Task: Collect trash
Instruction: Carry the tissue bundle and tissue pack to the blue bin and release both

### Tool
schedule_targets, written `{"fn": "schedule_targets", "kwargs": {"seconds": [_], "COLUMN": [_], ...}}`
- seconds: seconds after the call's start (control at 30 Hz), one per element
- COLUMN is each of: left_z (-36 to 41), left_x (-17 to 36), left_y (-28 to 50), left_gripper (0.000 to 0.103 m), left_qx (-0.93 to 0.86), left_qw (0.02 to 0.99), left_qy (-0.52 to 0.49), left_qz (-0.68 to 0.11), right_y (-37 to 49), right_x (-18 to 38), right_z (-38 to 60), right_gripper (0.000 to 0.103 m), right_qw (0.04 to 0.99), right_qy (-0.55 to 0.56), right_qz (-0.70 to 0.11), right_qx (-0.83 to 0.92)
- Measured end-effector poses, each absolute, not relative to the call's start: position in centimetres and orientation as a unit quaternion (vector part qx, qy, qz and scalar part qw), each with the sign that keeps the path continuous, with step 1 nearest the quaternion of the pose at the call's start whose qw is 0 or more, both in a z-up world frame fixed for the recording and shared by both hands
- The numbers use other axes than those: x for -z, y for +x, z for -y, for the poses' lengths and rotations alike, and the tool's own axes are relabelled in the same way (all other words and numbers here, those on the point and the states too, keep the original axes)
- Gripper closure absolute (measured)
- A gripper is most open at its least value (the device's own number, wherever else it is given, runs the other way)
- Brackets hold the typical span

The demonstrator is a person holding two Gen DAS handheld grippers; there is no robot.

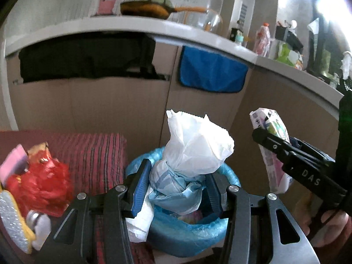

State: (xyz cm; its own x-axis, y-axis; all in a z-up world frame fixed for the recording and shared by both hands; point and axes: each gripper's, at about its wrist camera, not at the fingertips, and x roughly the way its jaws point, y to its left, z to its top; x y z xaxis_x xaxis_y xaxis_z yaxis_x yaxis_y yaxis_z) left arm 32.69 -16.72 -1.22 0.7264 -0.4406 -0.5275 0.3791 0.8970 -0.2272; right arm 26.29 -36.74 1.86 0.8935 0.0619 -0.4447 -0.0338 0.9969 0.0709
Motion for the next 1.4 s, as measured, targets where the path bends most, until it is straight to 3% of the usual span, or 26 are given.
{"fn": "schedule_targets", "kwargs": {"seconds": [0.6, 0.67, 0.77, 0.83, 0.9, 1.27, 1.4], "left_z": [18.0, 18.2, 18.6, 18.5, 18.3, 14.2, 10.6], "left_x": [5.4, 5.9, 6.5, 6.4, 6.3, 3.1, 1.8], "left_y": [38.5, 39.1, 39.9, 40.0, 40.1, 35.9, 32.8], "left_gripper": [0.054, 0.053, 0.044, 0.041, 0.041, 0.039, 0.039], "left_qx": [0.197, 0.21, 0.222, 0.217, 0.219, 0.19, 0.169], "left_qw": [0.921, 0.914, 0.904, 0.907, 0.907, 0.928, 0.933], "left_qy": [-0.04, -0.04, -0.037, -0.037, -0.044, -0.035, -0.041], "left_qz": [-0.333, -0.344, -0.363, -0.36, -0.356, -0.32, -0.314], "right_y": [31.2, 31.5, 32.0, 32.4, 32.2, 30.6, 29.1], "right_x": [4.7, 5.0, 5.6, 5.9, 5.8, 4.0, 2.9], "right_z": [37.2, 37.5, 38.3, 38.8, 39.2, 37.8, 35.4], "right_gripper": [0.059, 0.056, 0.05, 0.03, 0.027, 0.03, 0.037], "right_qw": [0.953, 0.952, 0.946, 0.942, 0.945, 0.939, 0.937], "right_qy": [0.037, 0.046, 0.07, 0.087, 0.093, 0.082, 0.072], "right_qz": [-0.301, -0.301, -0.313, -0.32, -0.311, -0.329, -0.331], "right_qx": [-0.032, -0.035, -0.046, -0.053, -0.044, -0.062, -0.089]}}
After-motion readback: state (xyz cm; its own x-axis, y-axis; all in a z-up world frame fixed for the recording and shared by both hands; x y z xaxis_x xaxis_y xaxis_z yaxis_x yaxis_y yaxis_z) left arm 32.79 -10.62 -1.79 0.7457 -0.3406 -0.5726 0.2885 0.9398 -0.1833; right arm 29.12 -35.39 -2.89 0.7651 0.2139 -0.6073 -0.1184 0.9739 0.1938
